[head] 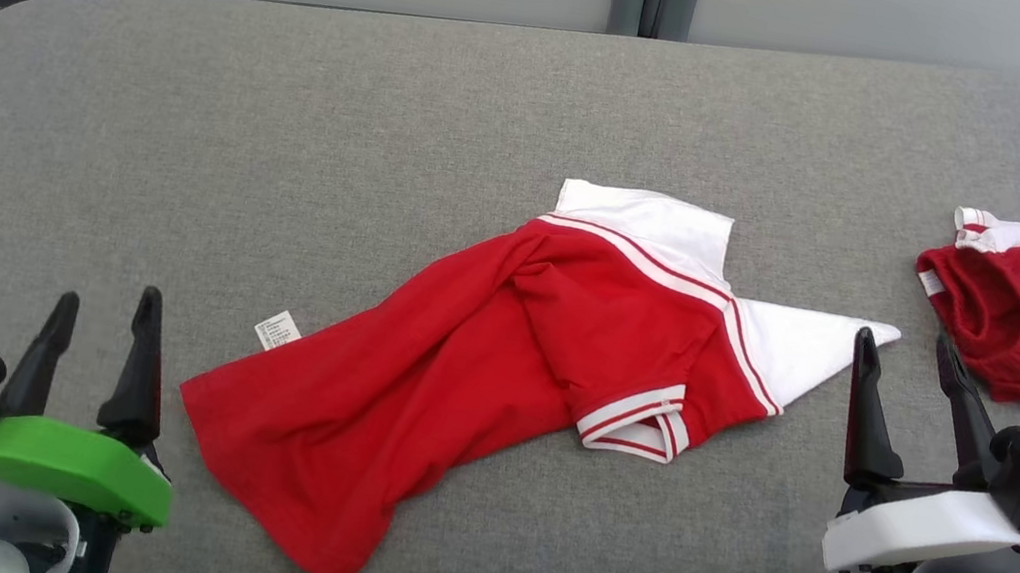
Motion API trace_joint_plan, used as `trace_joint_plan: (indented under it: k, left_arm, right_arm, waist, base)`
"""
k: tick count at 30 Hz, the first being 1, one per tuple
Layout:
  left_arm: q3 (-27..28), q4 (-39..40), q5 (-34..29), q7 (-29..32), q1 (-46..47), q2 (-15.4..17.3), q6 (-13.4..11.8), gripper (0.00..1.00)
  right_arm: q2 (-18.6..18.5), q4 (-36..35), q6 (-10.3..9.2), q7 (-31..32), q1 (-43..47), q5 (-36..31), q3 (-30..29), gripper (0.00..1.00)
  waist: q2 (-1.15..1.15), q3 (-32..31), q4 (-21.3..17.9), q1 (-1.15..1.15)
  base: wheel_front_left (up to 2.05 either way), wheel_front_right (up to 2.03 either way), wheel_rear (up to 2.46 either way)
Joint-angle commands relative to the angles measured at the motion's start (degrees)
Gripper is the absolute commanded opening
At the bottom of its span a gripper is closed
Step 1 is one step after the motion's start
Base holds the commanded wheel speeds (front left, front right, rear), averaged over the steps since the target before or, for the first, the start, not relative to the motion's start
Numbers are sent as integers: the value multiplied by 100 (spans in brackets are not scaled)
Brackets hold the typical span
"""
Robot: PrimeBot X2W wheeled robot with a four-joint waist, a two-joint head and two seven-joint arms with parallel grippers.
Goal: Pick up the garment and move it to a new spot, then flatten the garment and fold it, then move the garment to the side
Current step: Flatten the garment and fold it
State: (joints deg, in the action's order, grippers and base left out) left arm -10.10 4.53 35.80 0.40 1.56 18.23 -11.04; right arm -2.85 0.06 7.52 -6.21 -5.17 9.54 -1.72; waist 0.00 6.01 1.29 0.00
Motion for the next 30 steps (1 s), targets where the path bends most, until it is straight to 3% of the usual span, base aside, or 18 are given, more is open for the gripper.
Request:
trace_joint_plan:
  k: [1, 13, 21, 30]
  left_arm:
    - [44, -12, -33, -102, 126, 38, 60, 100]
    - [55, -457, -272, -1161, -60, 200, 554, 100]
    - [-115, -620, -624, -1334, -369, 346, 592, 100]
    - [-249, -842, -633, -1436, -106, 243, 793, 100]
  right_arm:
    - [-11, 52, -7, -25, -62, -56, -39, 100]
    - [-11, 279, -7, 20, 171, -76, -16, 100]
    - [-13, 235, -7, 37, 554, 29, 111, 100]
    - [-12, -5, -7, 112, 797, 78, 90, 100]
  waist:
    - [0, -64, 54, 0]
    - [0, -483, 157, 0]
    - [0, -670, 165, 0]
    - [0, -718, 185, 0]
  base:
    - [0, 0, 0]
    - [0, 0, 0]
    - [0, 0, 0]
    - [0, 0, 0]
